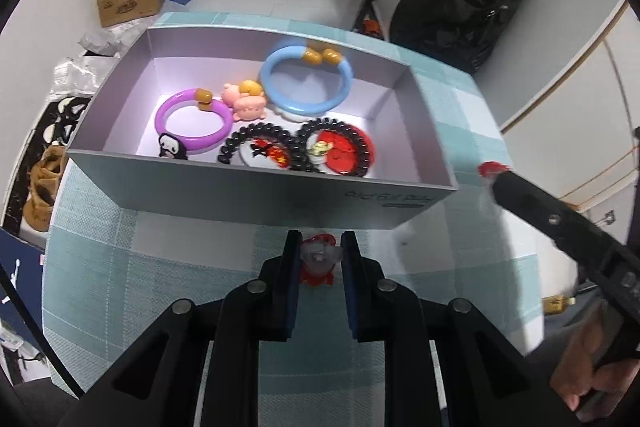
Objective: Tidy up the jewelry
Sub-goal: 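Carry both red rings over the box and lower them inside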
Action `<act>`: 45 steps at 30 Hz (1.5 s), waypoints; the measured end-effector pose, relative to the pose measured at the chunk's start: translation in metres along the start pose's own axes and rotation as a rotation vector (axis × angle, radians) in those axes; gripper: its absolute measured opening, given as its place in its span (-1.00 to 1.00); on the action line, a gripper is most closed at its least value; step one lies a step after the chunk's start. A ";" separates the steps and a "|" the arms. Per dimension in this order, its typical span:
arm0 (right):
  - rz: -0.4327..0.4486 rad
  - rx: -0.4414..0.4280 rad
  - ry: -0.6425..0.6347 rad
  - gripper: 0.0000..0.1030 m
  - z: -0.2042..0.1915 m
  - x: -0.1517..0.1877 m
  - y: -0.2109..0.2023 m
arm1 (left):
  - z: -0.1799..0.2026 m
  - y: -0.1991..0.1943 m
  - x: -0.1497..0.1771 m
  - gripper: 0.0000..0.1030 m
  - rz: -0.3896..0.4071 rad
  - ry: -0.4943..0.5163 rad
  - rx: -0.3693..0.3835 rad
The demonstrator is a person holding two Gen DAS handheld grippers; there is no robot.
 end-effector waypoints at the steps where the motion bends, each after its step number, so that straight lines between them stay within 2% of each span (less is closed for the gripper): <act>1: -0.002 0.001 0.005 -0.64 0.000 0.000 0.001 | 0.001 -0.002 0.000 -0.72 0.005 0.004 0.005; 7: 0.011 -0.017 -0.006 -0.64 -0.012 -0.006 0.003 | 0.012 -0.015 -0.003 -0.72 0.026 0.027 0.058; 13: 0.043 -0.048 -0.023 -0.64 -0.028 -0.017 0.001 | 0.019 -0.035 -0.013 -0.72 0.092 0.035 0.095; 18: 0.062 -0.054 -0.049 -0.64 -0.039 -0.025 0.001 | 0.005 -0.052 -0.031 -0.72 0.193 -0.033 0.097; 23: 0.064 -0.072 -0.071 -0.64 -0.049 -0.029 0.009 | -0.010 -0.057 -0.045 -0.72 0.231 -0.099 0.107; 36: 0.065 -0.108 -0.097 -0.64 -0.067 -0.043 0.028 | -0.016 -0.050 -0.062 -0.72 0.245 -0.116 0.129; 39: 0.075 -0.085 -0.126 -0.64 -0.067 -0.050 0.033 | -0.019 -0.043 -0.066 -0.72 0.227 -0.118 0.121; 45: 0.048 -0.085 -0.096 -0.64 -0.058 -0.056 0.048 | -0.028 -0.033 -0.072 -0.72 0.199 -0.168 0.114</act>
Point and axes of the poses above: each gripper's, at about its wrist camera, not at the fingertips, and y roughly the way its jaws point, z to its right, x to its underside, the point moved 5 cm from there along y, roughly the way its jaws point, and after that the axes turned 4 degrees about z, right-handed, at the moved point
